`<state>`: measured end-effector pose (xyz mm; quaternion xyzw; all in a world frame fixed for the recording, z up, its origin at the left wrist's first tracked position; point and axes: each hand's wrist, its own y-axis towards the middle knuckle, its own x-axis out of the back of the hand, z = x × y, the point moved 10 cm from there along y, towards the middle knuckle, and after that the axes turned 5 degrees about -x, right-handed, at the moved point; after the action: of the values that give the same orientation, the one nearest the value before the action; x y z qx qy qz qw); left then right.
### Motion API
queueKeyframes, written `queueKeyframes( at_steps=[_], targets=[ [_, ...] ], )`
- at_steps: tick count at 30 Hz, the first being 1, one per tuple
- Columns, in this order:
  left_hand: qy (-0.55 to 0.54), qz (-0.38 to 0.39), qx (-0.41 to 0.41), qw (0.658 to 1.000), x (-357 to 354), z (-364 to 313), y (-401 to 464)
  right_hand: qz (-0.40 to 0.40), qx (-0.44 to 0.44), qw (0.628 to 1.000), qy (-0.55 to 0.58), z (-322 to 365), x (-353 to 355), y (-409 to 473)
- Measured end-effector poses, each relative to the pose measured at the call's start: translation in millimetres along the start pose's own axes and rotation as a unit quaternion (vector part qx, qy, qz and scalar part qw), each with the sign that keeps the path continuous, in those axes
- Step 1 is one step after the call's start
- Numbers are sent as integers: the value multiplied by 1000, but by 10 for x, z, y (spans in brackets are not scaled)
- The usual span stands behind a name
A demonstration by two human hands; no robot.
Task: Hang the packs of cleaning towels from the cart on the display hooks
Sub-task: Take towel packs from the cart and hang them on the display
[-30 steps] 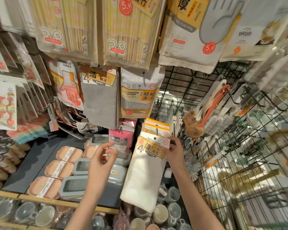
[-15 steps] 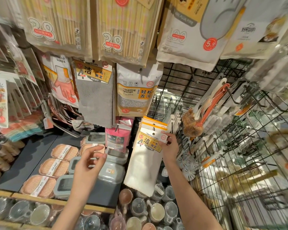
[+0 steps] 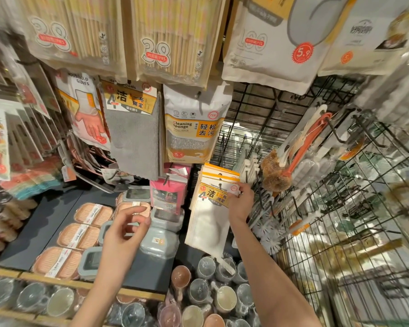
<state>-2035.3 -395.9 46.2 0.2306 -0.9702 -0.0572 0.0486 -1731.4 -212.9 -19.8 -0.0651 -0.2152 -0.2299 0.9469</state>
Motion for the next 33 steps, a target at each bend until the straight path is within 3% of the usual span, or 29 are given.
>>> queueKeyframes(
  at_steps=[13, 23, 28, 33],
  targets=[
    [10, 3, -1, 1000, -20, -46, -18, -1, 7, 997, -78, 97, -125, 185],
    [36, 6, -13, 999, -21, -174, -78, 92, 35, 993, -67, 161, -63, 132],
    [77, 0, -49, 996, 60, -373, -169, 110, 131, 983, -68, 368, 190, -141],
    [175, 1, -78, 981, 195, -613, -381, 196, 178, 958, -111, 598, 203, -551]
  ],
)
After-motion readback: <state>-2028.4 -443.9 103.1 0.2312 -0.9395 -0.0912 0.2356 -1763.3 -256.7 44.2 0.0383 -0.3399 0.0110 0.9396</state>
